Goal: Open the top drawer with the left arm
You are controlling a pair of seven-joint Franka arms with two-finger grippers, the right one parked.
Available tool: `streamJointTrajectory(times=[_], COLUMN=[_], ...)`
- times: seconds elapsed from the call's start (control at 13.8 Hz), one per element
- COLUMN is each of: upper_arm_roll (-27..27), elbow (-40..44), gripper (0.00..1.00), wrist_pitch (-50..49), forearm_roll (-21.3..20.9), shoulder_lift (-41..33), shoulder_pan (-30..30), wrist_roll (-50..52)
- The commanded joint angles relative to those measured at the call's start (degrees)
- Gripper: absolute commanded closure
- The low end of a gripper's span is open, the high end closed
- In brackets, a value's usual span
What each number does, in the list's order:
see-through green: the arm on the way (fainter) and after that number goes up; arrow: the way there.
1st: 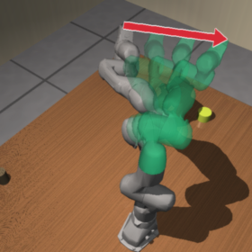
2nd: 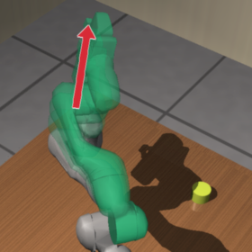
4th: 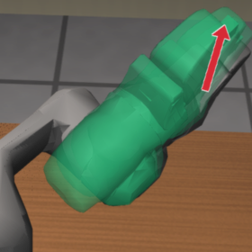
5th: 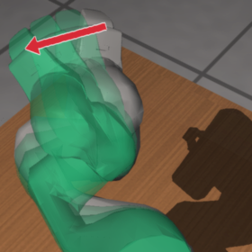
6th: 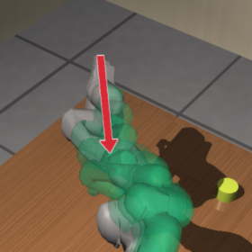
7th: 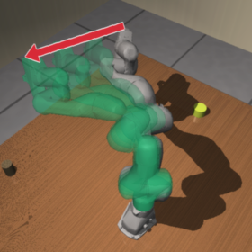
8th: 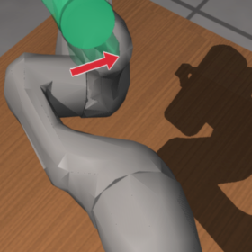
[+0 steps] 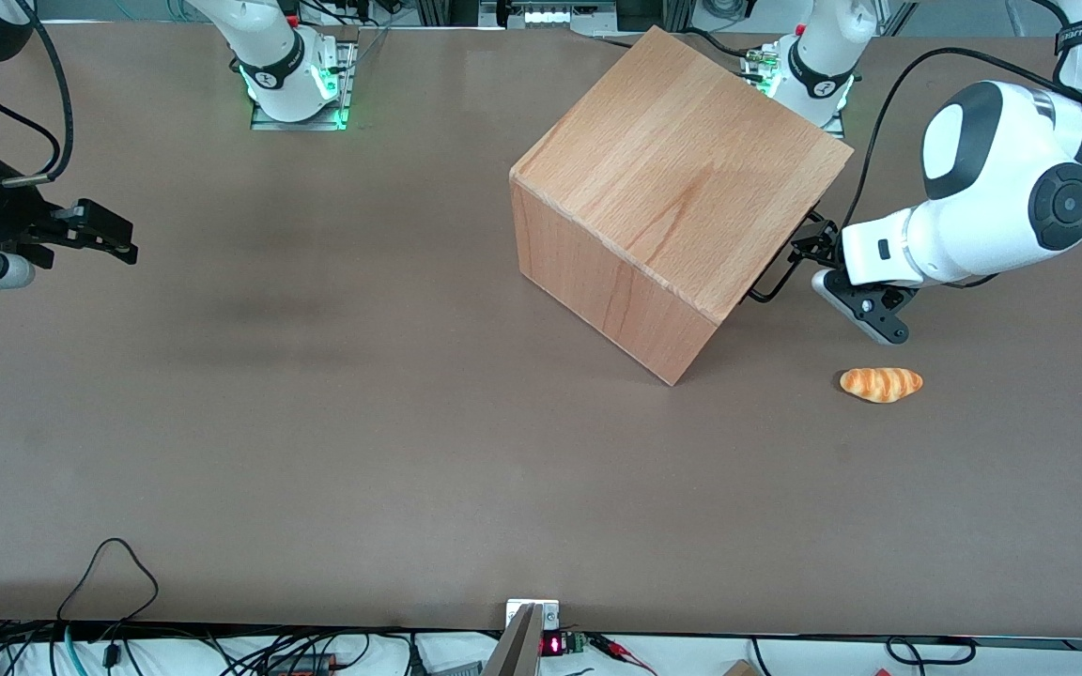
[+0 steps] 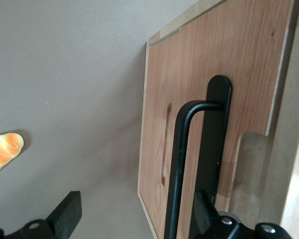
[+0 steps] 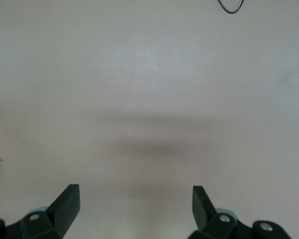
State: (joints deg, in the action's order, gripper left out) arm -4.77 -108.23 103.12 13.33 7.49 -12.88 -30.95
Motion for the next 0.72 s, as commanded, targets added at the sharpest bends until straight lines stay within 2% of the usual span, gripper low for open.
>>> streamJointTrajectory(times=[0.0, 0.65], upper_arm_roll=[-0.24, -0.24], elbow=[-1.11, -2.51], gripper=[0.00, 0.00], wrist_pitch=[1.29, 4.79], forearm_roll=[1.43, 1.43], shoulder_lift=[-0.20, 1.03], shoulder_pan=[0.23, 0.23], wrist_roll=[-2.53, -6.11])
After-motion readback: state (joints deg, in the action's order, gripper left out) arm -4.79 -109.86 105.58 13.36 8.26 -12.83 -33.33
